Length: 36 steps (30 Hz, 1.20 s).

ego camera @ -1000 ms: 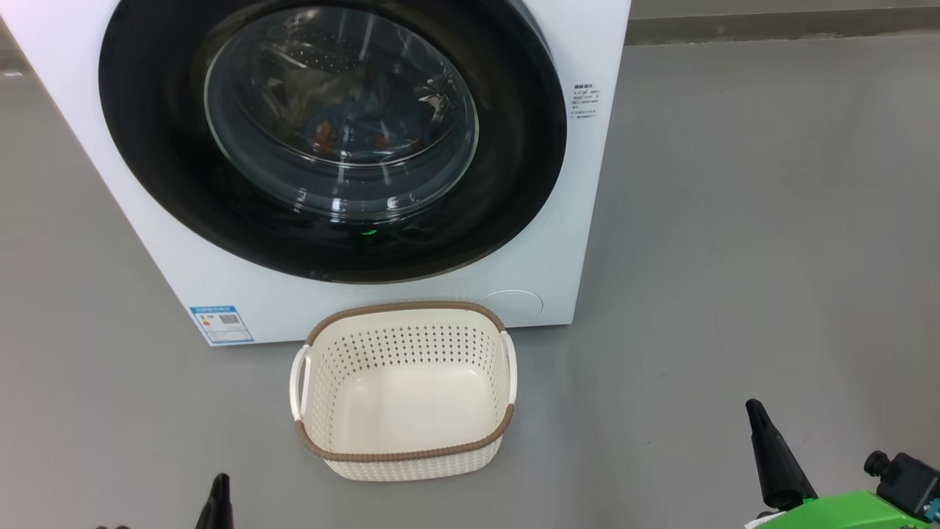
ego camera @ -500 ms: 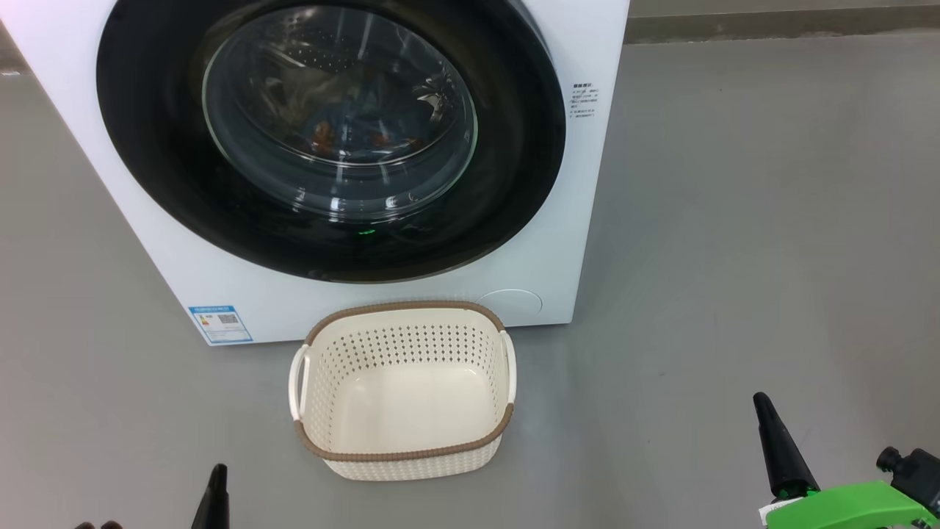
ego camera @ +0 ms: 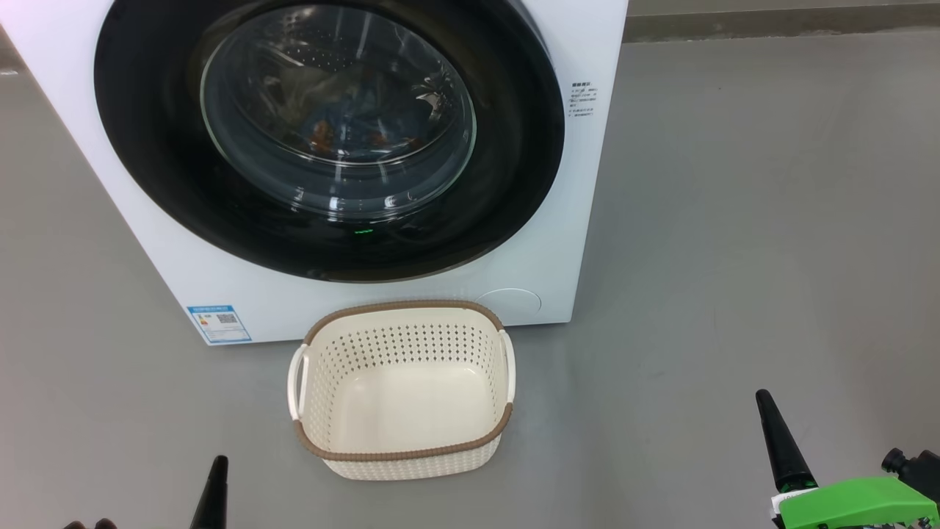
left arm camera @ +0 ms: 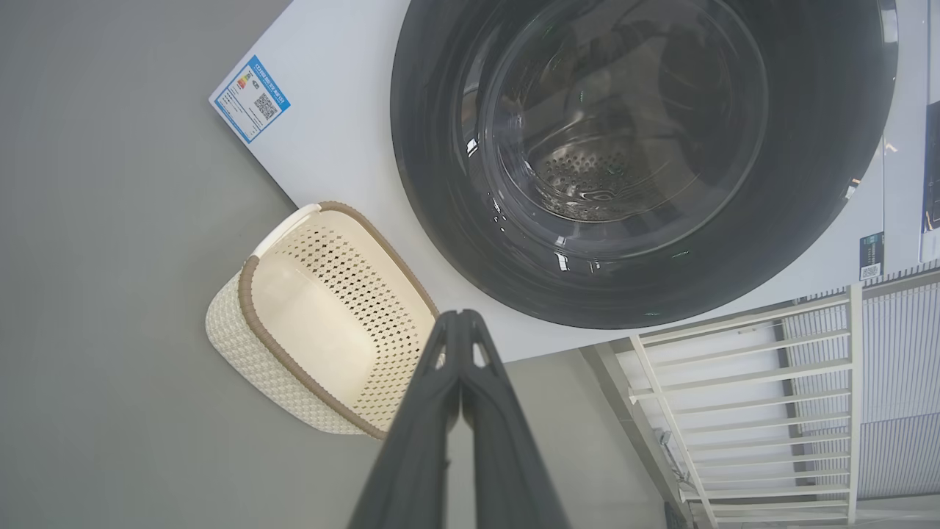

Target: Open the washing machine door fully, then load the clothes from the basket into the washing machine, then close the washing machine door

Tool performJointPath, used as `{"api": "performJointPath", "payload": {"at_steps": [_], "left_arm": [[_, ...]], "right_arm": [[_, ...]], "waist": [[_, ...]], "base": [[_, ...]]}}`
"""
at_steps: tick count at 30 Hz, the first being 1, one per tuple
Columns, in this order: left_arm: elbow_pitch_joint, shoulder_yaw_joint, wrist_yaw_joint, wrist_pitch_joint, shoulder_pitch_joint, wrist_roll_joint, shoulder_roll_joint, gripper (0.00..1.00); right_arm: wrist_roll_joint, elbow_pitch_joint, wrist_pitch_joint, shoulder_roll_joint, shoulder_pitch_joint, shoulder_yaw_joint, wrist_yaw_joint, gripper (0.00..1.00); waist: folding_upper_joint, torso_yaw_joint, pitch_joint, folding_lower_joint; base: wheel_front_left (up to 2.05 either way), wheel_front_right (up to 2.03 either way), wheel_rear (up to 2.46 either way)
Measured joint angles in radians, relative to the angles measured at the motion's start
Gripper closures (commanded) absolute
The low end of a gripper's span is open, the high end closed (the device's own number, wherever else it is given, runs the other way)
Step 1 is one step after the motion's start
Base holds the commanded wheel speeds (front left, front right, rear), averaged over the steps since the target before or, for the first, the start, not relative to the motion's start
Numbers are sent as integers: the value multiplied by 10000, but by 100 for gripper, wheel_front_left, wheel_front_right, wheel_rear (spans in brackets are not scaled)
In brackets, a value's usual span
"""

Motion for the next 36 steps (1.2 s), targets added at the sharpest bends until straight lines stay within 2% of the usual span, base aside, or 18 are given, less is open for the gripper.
{"api": "performJointPath", "payload": {"at_steps": [36], "left_arm": [[54, 314, -167, 965, -618, -3764, 38, 100]], "right_arm": [[3954, 449, 989, 90, -422, -462, -48, 100]], "waist": [[0, -47, 43, -1]], "base": [[0, 0, 0]]}}
